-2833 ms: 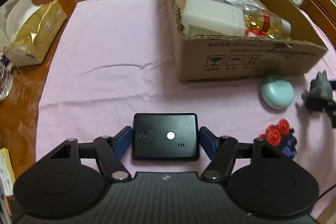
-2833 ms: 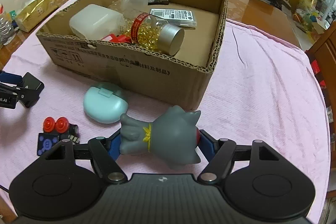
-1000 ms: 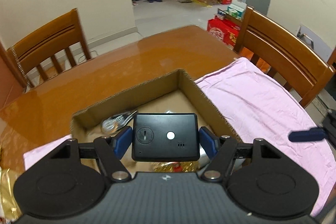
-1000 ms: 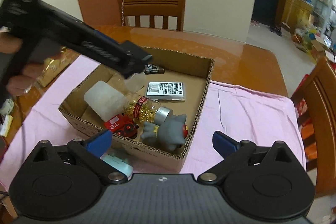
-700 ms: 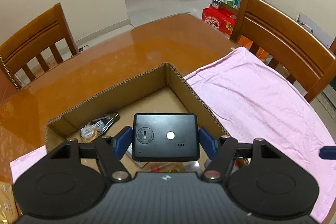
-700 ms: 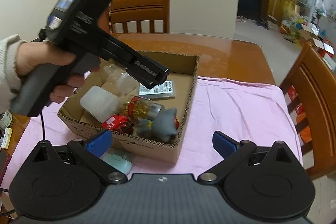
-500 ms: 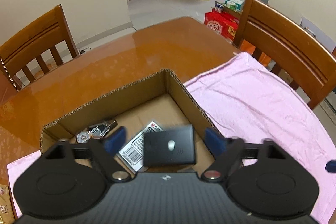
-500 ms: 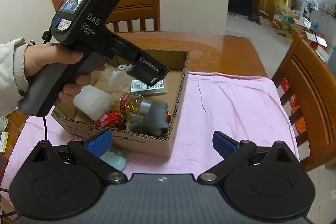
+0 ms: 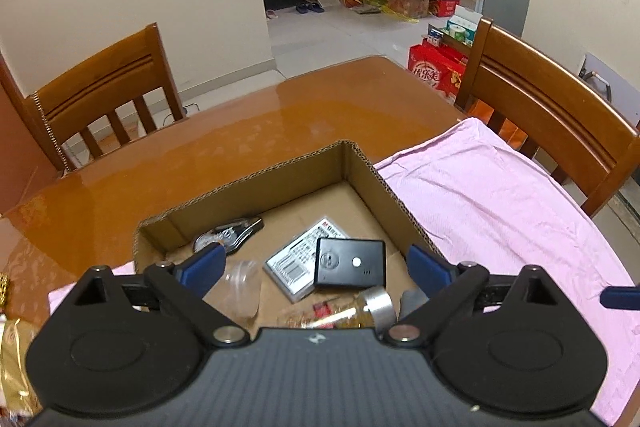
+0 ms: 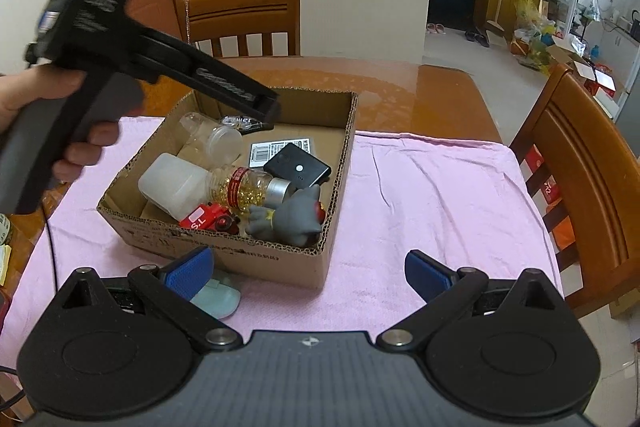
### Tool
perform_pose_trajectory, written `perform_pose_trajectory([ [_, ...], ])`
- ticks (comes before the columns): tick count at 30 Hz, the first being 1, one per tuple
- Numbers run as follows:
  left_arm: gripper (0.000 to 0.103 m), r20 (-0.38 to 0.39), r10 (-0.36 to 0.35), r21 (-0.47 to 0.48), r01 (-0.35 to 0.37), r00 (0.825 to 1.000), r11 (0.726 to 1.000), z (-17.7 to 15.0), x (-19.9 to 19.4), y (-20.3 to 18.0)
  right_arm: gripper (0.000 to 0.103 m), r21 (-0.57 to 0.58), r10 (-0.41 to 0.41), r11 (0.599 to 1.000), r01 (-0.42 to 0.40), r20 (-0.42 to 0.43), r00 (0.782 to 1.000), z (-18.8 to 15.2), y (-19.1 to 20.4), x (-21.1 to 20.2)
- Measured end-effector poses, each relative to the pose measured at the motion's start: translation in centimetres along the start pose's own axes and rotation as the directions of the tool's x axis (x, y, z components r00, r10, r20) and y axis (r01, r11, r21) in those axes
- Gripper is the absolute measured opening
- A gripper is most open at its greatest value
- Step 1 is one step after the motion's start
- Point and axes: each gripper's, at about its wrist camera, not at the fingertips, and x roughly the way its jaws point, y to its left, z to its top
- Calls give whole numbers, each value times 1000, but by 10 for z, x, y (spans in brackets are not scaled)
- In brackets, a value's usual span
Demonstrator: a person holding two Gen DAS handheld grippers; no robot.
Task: Organize rigid objects
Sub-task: 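Carry the power bank into the box and open the left tool while the right tool releases the cat there, then move the left tool to the black robot toy block while the right tool approaches the mint-green case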
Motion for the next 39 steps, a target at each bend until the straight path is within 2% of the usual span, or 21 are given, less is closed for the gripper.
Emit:
perform_pose_trajectory([
  [14, 98, 5, 42, -67, -42, 999, 997, -51, -50, -3, 103, -49, -3, 999, 3, 3, 1000, -8, 9, -6],
  [20, 100, -5, 100, -99, -100, 995, 990, -81, -56, -13, 103, -60, 8, 998, -9, -15, 1000, -21, 3, 2],
  [28, 100, -104, 136, -169, -152, 985, 974, -134, -35, -32, 103, -35, 34, 999, -37, -72, 997, -51, -18, 28],
  [33, 100, -198, 136, -230, -181, 971, 956, -165, -9, -43, 103, -34, 53, 998, -57, -107, 993, -67, -29, 40],
  [39, 100, -264, 169, -229, -232, 950, 945, -189, 8, -52, 103, -55, 62, 996, -69, -123, 991, -72, -33, 47],
])
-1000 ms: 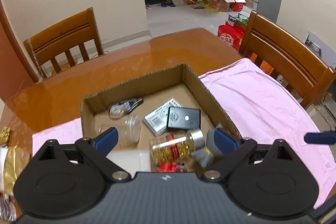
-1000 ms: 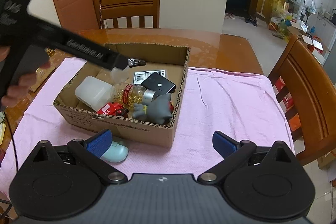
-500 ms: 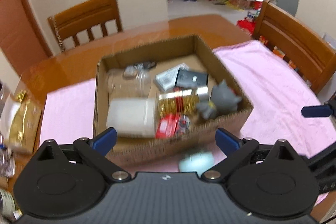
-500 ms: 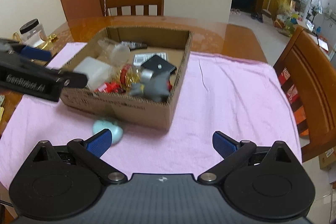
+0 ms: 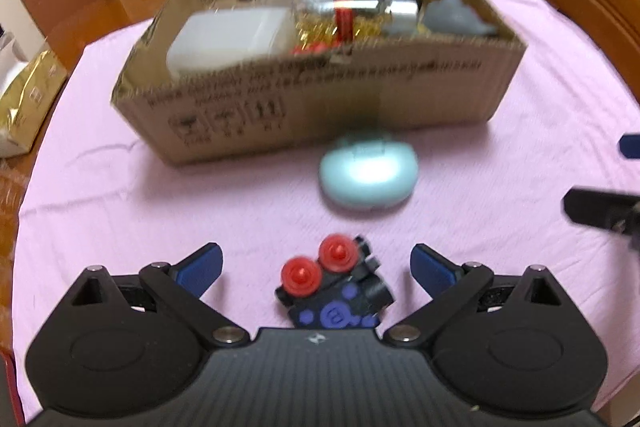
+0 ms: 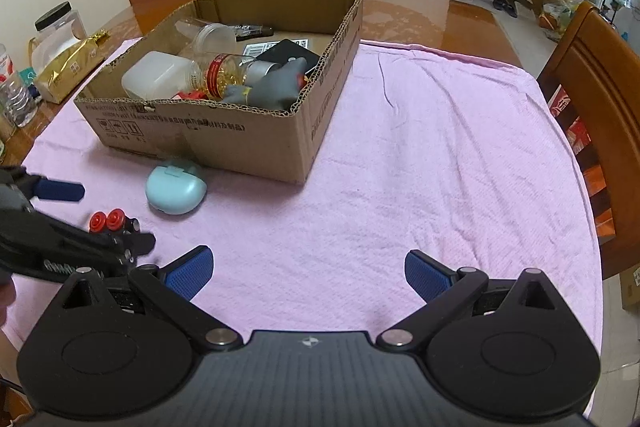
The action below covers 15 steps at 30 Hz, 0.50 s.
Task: Organize rigid objects
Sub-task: 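Move the left tool to the black robot toy block while the right tool approaches the mint-green case, then grasp the robot toy block with the left tool while the right tool grasps the mint-green egg-shaped case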
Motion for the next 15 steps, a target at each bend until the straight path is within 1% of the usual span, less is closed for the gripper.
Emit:
perform_pose_trajectory([
  [3, 100, -11, 23, -27, -23, 1000, 999, -7, 3, 8, 103, 7, 11, 1000, -11, -4, 1000, 1, 0, 2],
  [6, 100, -23, 25, -72, -27, 999, 997, -13, 4, 23, 103, -1, 21, 1000, -21, -12, 1000, 3, 4, 6],
  [15, 100, -19, 75, -147, -77, 997, 986, -23, 2, 73, 103, -90, 61, 994, -65, -47, 997, 6, 36, 29],
])
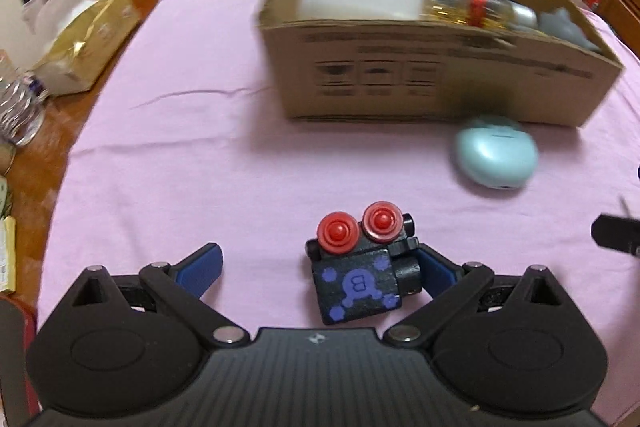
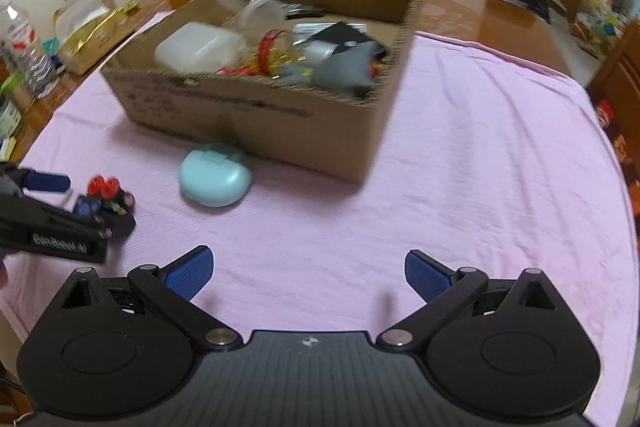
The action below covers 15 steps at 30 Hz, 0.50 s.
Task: Organize rigid objects
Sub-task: 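Grasp the robot toy block with the left tool while the right tool grasps the mint-green egg-shaped case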
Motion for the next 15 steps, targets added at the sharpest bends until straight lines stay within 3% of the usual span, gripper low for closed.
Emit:
perform_pose_trajectory([
  [7, 100, 8, 52, -41, -51, 999, 998, 3, 5, 39, 103, -78, 45, 996, -46, -4, 999, 12, 32, 23],
  [15, 100, -3, 16, -65, -16, 1000, 998, 4, 10, 55, 103, -193, 125, 974, -116, 32, 992, 31, 61, 47],
])
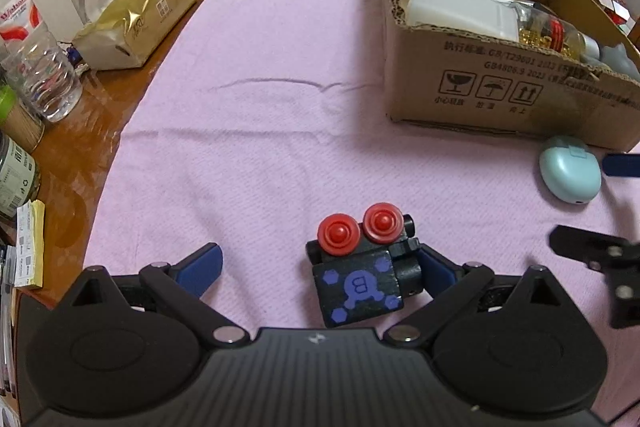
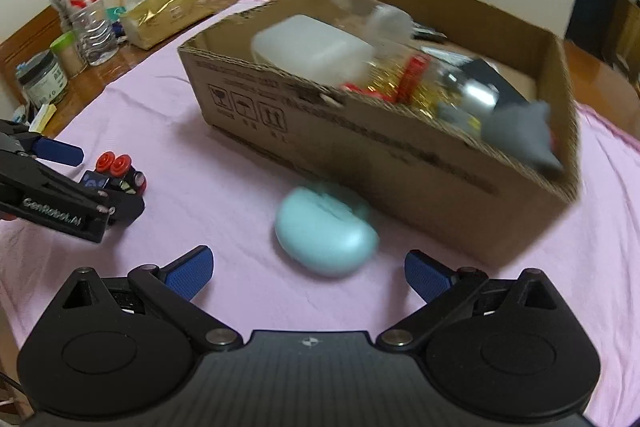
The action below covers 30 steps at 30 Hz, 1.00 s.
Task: Organize rigid objects
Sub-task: 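Grasp the robot toy block with the left tool while the right tool grasps the mint-green egg-shaped case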
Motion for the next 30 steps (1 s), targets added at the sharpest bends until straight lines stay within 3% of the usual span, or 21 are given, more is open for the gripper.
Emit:
perform_pose_trajectory([
  [8, 100, -5, -25, -11, 25, 1000, 1000, -1, 2, 4, 103, -46, 16, 999, -18, -42, 999, 9, 12, 13],
  [15, 100, -9, -33, -16, 33, 999, 999, -2, 2, 7, 103, -86, 107, 990, -115, -95, 990, -1, 29, 3],
  [18, 100, -10, -35, -16, 35, 999, 999, -2, 2, 7, 103, -119, 40, 992, -47, -61, 997, 0, 29, 3],
  [23, 100, -11, -37, -18, 36, 999, 999, -3, 2, 8, 103, -66, 37, 997, -39, -38, 999, 10, 16, 15],
  [30, 100, -14, -41, -26, 41, 999, 999, -3, 2, 8, 76, -93, -37, 995, 37, -7, 999, 15, 21, 17],
])
